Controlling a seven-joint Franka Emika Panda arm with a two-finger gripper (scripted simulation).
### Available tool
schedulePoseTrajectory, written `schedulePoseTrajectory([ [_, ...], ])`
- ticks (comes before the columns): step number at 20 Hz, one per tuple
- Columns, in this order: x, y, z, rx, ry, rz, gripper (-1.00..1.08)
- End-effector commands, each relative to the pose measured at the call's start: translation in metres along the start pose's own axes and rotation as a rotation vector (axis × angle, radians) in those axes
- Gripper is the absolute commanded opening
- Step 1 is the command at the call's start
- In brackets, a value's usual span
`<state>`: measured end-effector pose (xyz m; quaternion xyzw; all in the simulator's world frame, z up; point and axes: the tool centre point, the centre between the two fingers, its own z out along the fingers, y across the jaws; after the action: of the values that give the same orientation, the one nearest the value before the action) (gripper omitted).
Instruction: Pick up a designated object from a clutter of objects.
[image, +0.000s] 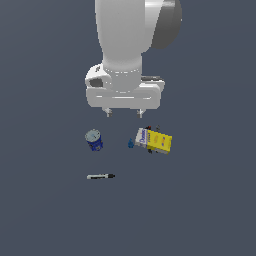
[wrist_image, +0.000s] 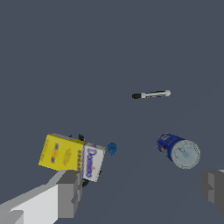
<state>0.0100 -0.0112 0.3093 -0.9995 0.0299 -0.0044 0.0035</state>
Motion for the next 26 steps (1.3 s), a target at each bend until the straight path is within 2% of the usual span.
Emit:
schedulePoseTrajectory([
  [1, 0.0, 0.0, 0.0, 0.0, 0.0, 0.0, 1.0],
  [10, -0.004, -0.032, 0.003, 0.029, -0.006, -0.036, 1.0],
  [19, -0.004, -0.033, 0.005, 0.029, -0.006, -0.032, 1.0],
  [26, -0.009, -0.039, 0.026, 0.022, -0.007, 0.011, 1.0],
])
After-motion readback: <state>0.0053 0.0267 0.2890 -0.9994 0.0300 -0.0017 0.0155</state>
